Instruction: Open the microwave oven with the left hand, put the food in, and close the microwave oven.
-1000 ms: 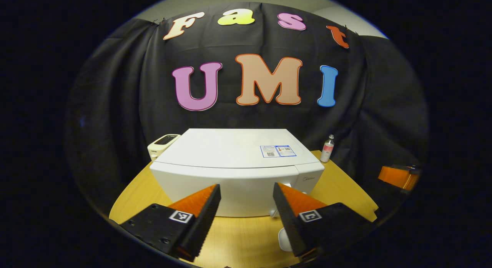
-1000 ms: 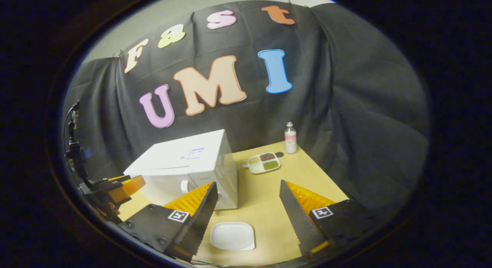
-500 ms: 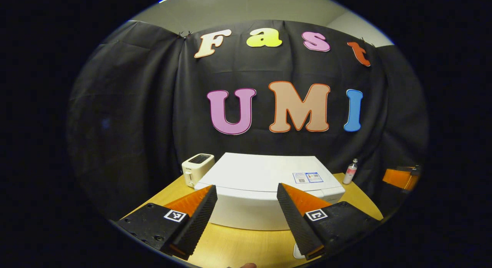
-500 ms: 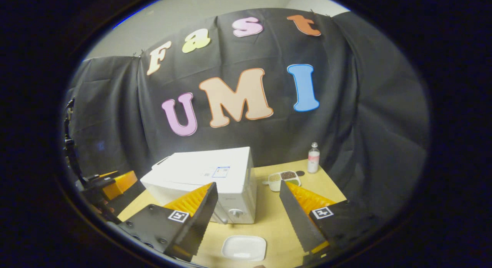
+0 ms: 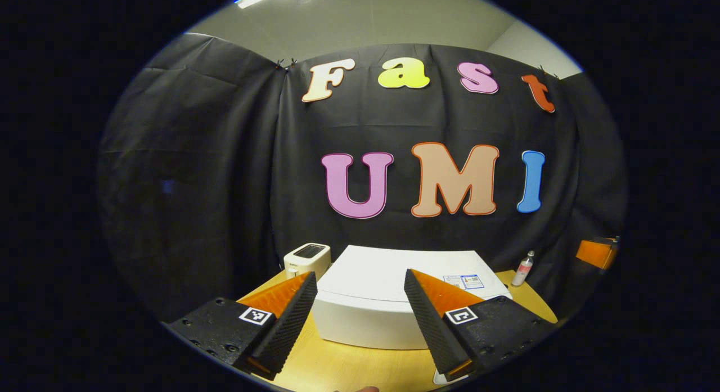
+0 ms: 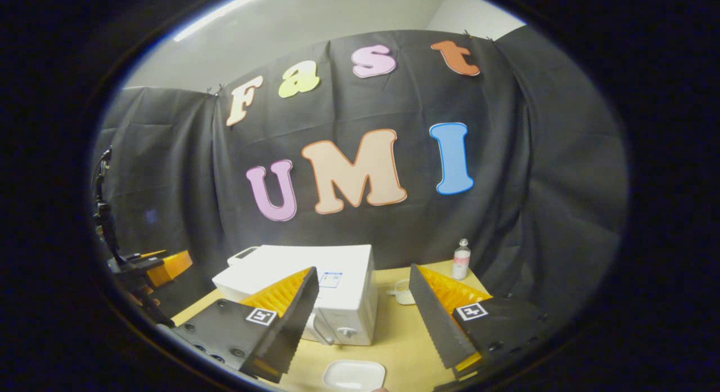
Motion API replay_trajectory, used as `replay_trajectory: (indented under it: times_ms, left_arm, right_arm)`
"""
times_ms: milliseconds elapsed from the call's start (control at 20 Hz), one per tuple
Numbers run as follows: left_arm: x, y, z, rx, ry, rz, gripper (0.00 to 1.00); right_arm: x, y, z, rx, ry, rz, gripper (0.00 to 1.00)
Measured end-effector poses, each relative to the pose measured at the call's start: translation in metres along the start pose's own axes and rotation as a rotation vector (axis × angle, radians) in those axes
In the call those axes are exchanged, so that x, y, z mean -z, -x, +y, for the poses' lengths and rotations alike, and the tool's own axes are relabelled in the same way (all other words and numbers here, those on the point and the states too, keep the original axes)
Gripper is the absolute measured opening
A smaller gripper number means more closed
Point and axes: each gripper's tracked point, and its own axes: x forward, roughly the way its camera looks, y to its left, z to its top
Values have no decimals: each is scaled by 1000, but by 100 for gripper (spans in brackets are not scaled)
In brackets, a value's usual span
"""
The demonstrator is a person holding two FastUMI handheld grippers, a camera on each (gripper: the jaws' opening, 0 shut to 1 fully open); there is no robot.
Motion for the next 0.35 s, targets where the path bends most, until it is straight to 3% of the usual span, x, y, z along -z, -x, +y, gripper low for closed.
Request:
replay_trajectory:
  times_ms: [350]
  left_arm:
    - [0,8,-18,14,3,8,96]
  right_arm:
    - [7,13,-13,3,20,22,90]
